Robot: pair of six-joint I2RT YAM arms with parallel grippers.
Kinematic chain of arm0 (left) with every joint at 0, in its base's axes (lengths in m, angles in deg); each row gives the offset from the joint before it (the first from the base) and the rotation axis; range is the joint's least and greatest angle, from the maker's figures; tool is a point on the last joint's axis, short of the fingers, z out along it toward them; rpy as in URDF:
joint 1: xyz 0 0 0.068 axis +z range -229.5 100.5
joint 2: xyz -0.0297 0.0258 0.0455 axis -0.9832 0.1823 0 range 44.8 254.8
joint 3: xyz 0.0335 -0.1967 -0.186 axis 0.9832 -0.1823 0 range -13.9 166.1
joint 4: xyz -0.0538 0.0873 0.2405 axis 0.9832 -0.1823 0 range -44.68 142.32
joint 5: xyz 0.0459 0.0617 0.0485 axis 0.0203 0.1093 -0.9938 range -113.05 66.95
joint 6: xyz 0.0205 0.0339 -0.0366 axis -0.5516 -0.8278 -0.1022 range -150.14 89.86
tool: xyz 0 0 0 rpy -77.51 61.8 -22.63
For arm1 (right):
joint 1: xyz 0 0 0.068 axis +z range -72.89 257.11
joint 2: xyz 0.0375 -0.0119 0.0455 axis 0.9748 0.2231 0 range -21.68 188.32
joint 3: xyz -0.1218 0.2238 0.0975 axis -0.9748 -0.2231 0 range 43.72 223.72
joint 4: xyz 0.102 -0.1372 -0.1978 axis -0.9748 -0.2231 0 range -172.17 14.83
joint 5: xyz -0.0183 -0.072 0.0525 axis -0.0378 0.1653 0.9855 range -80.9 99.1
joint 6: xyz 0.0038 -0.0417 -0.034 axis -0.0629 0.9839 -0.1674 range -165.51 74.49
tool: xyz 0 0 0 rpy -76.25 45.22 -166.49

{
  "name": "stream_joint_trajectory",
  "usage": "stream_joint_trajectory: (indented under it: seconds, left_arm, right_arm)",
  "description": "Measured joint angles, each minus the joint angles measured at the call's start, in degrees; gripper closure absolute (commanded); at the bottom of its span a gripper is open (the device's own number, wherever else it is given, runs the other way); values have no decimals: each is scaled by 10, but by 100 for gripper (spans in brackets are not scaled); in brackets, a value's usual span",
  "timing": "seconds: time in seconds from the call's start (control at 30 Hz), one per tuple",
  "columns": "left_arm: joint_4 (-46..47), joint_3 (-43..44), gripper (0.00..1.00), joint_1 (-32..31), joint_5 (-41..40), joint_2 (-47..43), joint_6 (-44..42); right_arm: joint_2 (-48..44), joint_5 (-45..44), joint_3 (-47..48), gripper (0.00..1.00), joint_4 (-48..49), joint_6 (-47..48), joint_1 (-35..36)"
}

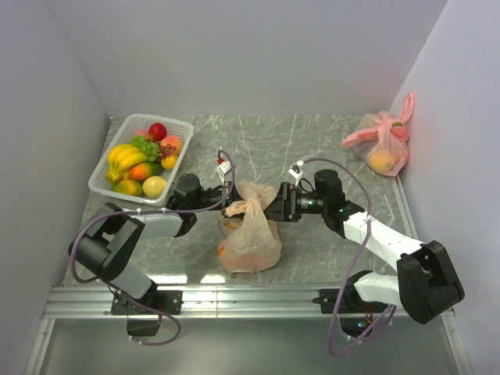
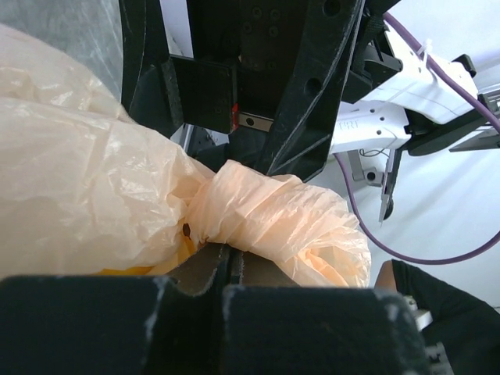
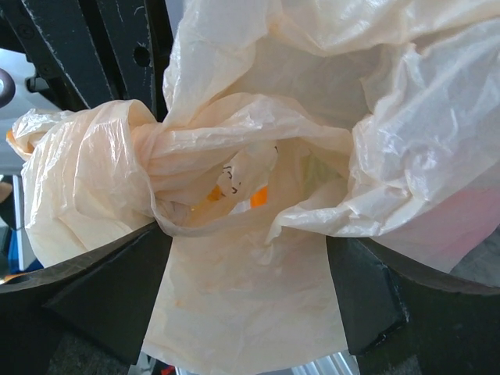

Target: Place the fake fruits into the plastic bag and tie a complex knot

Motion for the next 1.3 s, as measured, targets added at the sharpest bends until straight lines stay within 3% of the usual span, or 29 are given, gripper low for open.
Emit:
stream_joint_trajectory:
  seconds: [0.2, 0.47, 0.8, 0.93, 1.3]
  left_arm:
    - [-14, 2, 100, 0, 7, 6, -6]
    - [-136, 2, 100, -8, -18, -69, -85]
    - [-242, 1, 100, -22, -47, -89, -141]
    - [-221, 0, 100, -22, -49, -74, -130]
    - [-44, 4, 100, -42, -65, 16, -12]
  right_arm:
    - [1, -3, -6, 10, -5, -5, 0]
    - [-5, 12, -4, 15, -15, 16, -1]
    - [-16, 61, 35, 10, 21, 2, -10]
    - [-16, 61, 39, 10, 8, 19, -3]
    - [-4, -17, 40, 13, -35, 82, 92]
